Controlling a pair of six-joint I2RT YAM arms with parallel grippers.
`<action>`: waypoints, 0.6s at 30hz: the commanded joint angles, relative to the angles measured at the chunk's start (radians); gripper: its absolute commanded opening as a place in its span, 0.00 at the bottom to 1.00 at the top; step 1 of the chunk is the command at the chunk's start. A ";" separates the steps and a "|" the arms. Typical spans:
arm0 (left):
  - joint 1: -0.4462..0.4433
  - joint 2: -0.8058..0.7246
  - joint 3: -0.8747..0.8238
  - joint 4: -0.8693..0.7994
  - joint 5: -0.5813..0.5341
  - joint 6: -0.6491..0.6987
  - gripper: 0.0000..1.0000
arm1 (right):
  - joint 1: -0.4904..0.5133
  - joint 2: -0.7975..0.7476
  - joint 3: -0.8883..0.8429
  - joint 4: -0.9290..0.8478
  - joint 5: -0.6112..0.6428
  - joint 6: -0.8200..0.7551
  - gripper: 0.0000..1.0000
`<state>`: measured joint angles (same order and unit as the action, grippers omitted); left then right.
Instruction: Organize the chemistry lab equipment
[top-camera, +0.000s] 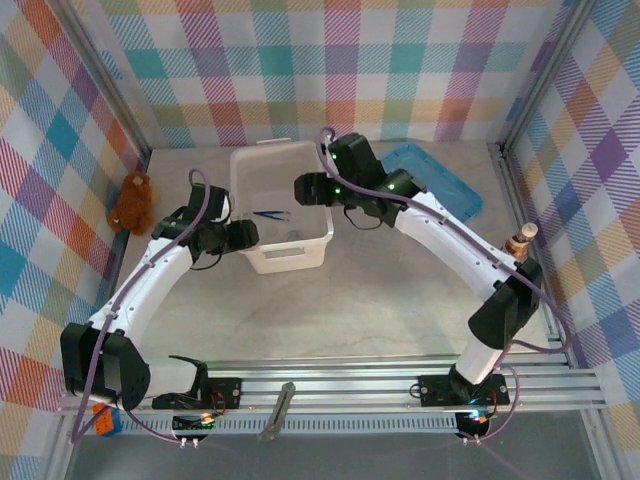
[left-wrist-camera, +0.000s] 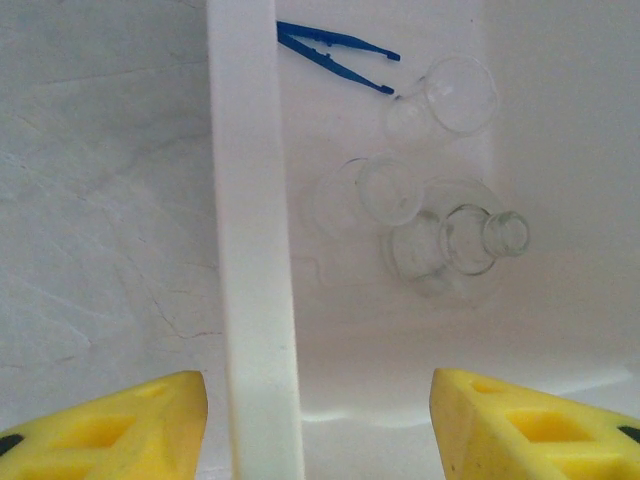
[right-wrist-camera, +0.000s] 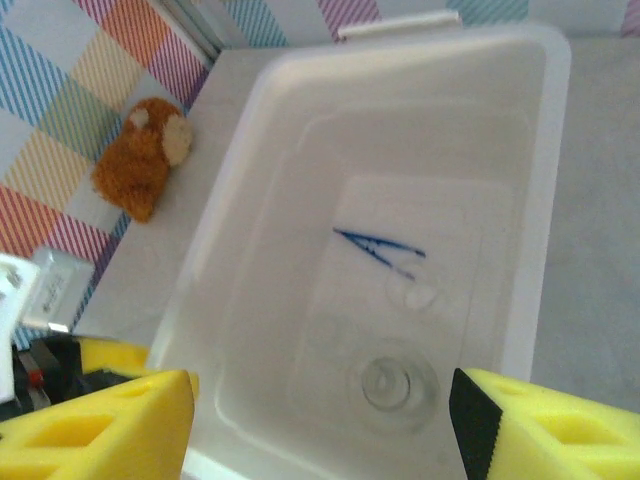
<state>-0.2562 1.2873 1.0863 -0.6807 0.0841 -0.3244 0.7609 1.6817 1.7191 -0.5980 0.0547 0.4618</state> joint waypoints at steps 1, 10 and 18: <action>-0.019 -0.028 -0.037 -0.024 -0.013 -0.061 0.61 | 0.038 -0.061 -0.104 0.038 -0.068 0.046 0.70; -0.035 -0.088 -0.124 -0.003 -0.050 -0.122 0.59 | 0.132 -0.134 -0.320 0.100 -0.137 0.147 0.71; -0.046 -0.103 -0.128 0.000 -0.069 -0.140 0.59 | 0.167 -0.122 -0.383 0.130 -0.161 0.195 0.71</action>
<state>-0.2855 1.1984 0.9806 -0.6270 0.0288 -0.4507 0.9272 1.5745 1.3506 -0.5117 -0.0841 0.6216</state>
